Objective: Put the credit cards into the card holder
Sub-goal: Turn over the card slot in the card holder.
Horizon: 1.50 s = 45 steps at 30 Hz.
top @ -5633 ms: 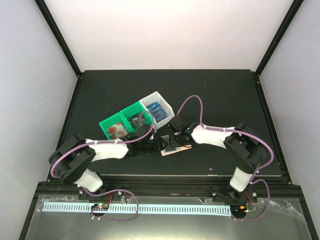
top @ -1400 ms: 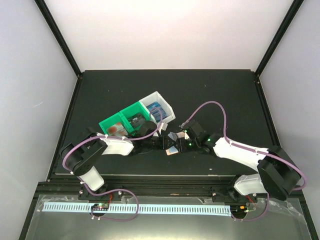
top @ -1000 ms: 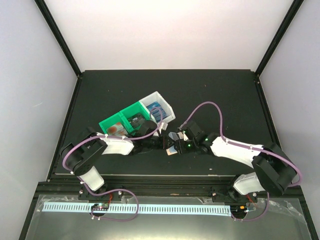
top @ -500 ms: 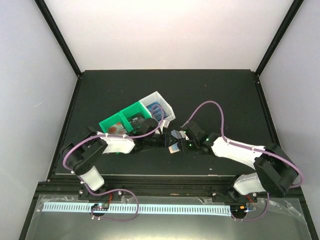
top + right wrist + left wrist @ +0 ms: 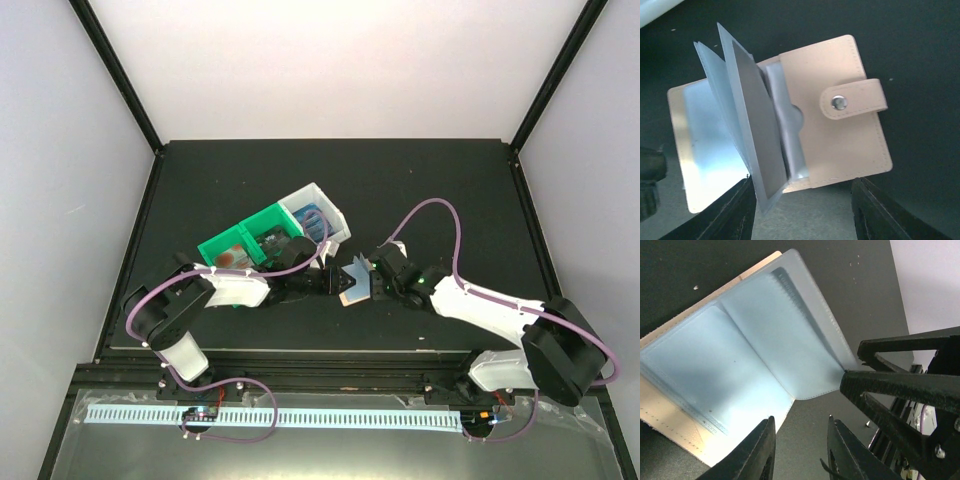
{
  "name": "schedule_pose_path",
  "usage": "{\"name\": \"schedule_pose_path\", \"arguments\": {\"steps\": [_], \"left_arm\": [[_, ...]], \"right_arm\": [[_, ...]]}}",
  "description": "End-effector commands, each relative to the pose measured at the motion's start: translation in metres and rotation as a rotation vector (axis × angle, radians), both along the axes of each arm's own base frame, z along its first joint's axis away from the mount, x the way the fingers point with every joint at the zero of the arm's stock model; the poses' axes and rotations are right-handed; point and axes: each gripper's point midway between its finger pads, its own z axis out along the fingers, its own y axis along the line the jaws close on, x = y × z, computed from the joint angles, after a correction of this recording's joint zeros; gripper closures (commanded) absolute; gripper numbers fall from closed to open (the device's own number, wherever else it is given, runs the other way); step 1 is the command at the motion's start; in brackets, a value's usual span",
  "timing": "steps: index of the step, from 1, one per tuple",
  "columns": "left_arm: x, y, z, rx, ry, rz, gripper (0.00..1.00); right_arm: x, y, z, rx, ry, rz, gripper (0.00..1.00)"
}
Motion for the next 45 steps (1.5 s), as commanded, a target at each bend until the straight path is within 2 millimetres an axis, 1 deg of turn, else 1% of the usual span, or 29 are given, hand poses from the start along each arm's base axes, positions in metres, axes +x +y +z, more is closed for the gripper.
{"name": "schedule_pose_path", "arguments": {"steps": [1,8,11,15,17,19,22,26,30,33,35,38,41,43,44,45], "left_arm": [[0.008,-0.005,0.014,-0.008,-0.057,0.002,0.69],[0.008,-0.003,0.014,-0.001,-0.061,0.008,0.68],[0.009,-0.001,0.013,0.009,-0.062,0.013,0.67],[0.009,0.0,0.012,0.017,-0.061,0.014,0.67],[0.009,0.001,0.012,0.025,-0.063,0.02,0.66],[0.011,0.004,0.012,0.035,-0.071,0.035,0.66],[0.014,0.012,0.015,0.06,-0.096,0.069,0.65],[0.02,0.025,0.024,0.099,-0.144,0.128,0.61],[0.026,0.042,0.032,0.157,-0.191,0.187,0.58],[0.03,0.053,0.04,0.185,-0.227,0.219,0.54],[0.031,0.061,0.046,0.2,-0.243,0.238,0.52],[0.033,0.07,0.053,0.225,-0.268,0.247,0.46],[0.037,0.085,0.058,0.286,-0.295,0.256,0.41],[0.041,0.098,0.058,0.347,-0.313,0.257,0.36],[0.043,0.106,0.067,0.365,-0.344,0.264,0.31],[0.045,0.116,0.071,0.402,-0.362,0.269,0.26]], "right_arm": [[0.01,-0.014,0.012,-0.041,-0.053,-0.088,0.46],[0.014,-0.012,0.015,-0.062,-0.05,-0.09,0.42],[0.018,-0.012,0.02,-0.061,-0.063,-0.099,0.41],[0.021,-0.006,0.024,-0.052,-0.064,-0.084,0.4],[0.02,0.006,0.024,-0.021,-0.053,-0.03,0.41],[0.015,0.028,0.021,0.045,-0.024,0.073,0.41],[0.007,0.052,0.011,0.107,0.042,0.18,0.42],[-0.002,0.073,-0.001,0.161,0.118,0.27,0.42],[-0.009,0.094,0.003,0.258,0.137,0.357,0.43],[-0.01,0.101,0.009,0.292,0.135,0.375,0.43],[-0.006,0.099,0.012,0.285,0.123,0.358,0.43],[0.005,0.087,0.024,0.262,0.062,0.284,0.43],[0.022,0.061,0.033,0.211,-0.015,0.139,0.43],[0.033,0.04,0.033,0.156,-0.036,0.047,0.43],[0.038,0.031,0.031,0.125,-0.038,0.01,0.43],[0.042,0.023,0.029,0.102,-0.033,-0.018,0.43]]}}
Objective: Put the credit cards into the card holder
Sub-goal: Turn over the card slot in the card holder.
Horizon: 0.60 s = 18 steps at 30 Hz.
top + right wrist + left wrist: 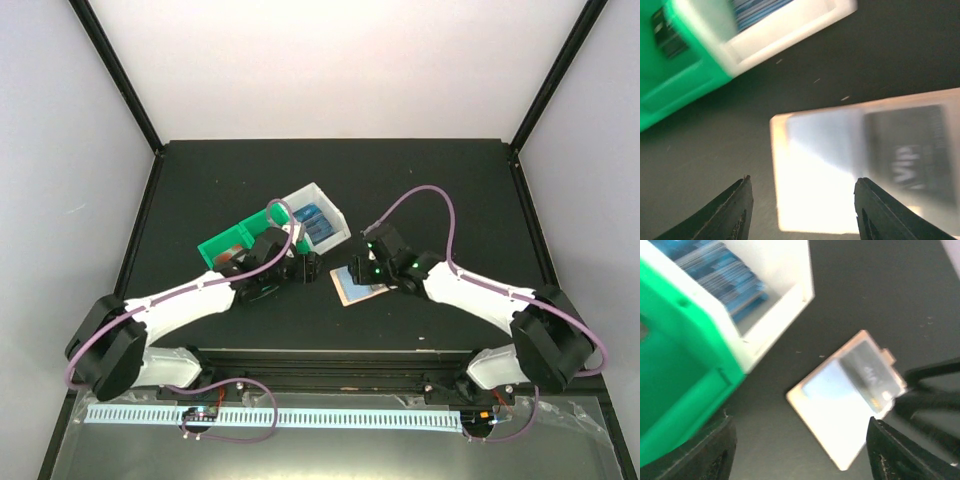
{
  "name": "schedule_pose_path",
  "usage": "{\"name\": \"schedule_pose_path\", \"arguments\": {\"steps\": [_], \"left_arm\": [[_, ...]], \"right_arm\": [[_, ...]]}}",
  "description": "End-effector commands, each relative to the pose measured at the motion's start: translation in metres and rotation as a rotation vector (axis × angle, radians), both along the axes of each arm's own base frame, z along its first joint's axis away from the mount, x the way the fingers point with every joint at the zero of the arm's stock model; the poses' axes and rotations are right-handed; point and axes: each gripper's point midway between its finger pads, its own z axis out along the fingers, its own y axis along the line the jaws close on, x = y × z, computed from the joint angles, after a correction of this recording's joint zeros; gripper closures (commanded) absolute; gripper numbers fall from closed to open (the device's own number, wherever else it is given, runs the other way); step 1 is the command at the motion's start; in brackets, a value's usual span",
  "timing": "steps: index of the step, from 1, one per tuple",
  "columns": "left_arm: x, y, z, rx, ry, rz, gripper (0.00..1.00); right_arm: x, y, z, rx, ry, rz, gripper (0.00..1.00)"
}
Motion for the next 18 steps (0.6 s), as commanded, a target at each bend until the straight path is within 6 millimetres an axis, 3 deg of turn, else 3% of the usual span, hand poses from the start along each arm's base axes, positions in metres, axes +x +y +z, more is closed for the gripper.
{"name": "schedule_pose_path", "arguments": {"steps": [1,6,12,18], "left_arm": [[0.015,0.041,0.022,0.188,-0.091,0.041,0.23],[0.032,0.081,0.032,0.358,-0.112,0.078,0.24],[0.052,0.116,0.039,0.398,-0.058,0.184,0.29],[0.041,0.166,0.02,0.452,0.109,0.36,0.34]], "right_arm": [[0.032,-0.044,0.003,-0.122,-0.046,-0.215,0.42],[0.049,-0.061,-0.006,-0.203,-0.025,-0.267,0.42],[0.066,-0.066,-0.013,-0.193,0.007,-0.276,0.42],[0.076,-0.051,-0.021,-0.163,0.043,-0.222,0.42]]}}
